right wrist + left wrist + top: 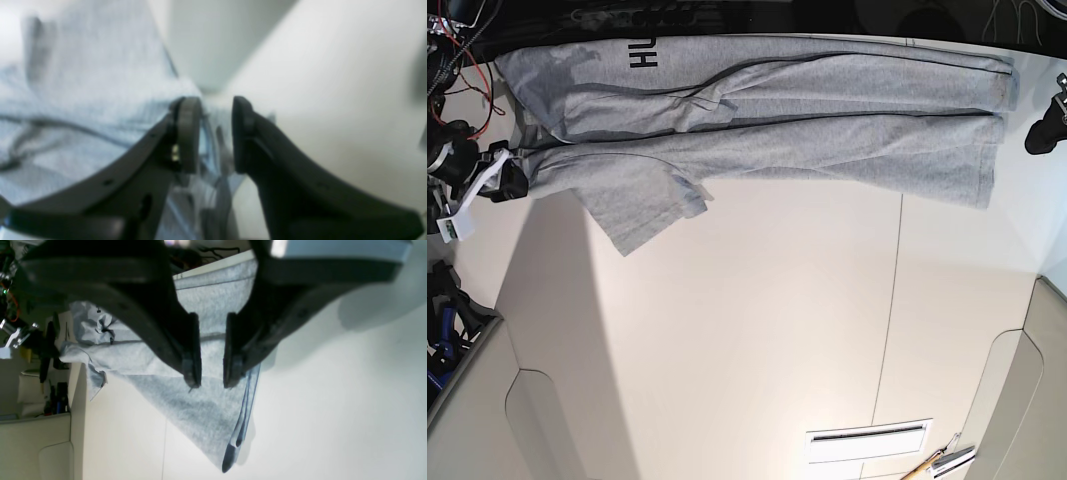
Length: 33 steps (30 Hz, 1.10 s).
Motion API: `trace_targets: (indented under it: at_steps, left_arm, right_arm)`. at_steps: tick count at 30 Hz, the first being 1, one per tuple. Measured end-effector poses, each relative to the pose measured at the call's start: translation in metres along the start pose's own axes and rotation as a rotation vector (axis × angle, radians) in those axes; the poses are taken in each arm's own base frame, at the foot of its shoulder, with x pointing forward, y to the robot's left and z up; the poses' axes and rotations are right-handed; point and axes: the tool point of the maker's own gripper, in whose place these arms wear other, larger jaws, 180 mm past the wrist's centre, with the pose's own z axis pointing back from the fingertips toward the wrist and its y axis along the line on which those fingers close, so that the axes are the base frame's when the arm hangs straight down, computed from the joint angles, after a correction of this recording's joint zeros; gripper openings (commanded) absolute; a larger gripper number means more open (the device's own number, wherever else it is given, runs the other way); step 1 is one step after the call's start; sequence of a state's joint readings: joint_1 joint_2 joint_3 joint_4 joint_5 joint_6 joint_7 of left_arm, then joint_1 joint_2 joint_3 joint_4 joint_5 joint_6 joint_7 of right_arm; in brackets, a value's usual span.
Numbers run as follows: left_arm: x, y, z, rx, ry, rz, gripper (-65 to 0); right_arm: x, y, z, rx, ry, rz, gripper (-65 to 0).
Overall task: Fold the T-shirt properly
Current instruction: 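Release both grippers and raise them off the folded shirt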
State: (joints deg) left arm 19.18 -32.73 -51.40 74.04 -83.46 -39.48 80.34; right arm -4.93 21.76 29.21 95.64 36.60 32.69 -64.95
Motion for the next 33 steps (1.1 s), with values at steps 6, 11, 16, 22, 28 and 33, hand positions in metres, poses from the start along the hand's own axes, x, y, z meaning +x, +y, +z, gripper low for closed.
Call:
trace_targets:
  at_steps: [6,11,16,22,28,33]
  left_arm:
    - [0.001,0.0,0.0,0.0,-0.004,0.0,-49.4]
    - [0.006,0.0,0.0,-0.001,-0.031,0.0,-49.4]
    - [0.006,0.0,0.0,0.0,-0.036,0.0,-49.4]
    - [0.007,0.0,0.0,0.001,-0.041,0.0,-49.4]
    - [0.007,0.0,0.0,0.001,-0.042,0.0,-49.4]
    - [0.008,0.0,0.0,0.0,-0.042,0.0,-49.4]
  right_arm:
    - [0.047,-0.002,0.002,-0.008,-0.123,0.022,-47.6]
    - [0.075,0.011,-0.007,-0.005,-0.229,0.005,-41.4]
    - [0.065,0.021,-0.036,0.015,-0.245,-0.045,-34.4]
    - [0.024,0.036,-0.088,0.085,-0.099,-0.086,-33.5]
    - [0.03,0.058,-0.117,0.174,-0.058,-0.088,-33.7]
    - [0.029,0.08,-0.122,0.23,-0.007,-0.043,-35.4]
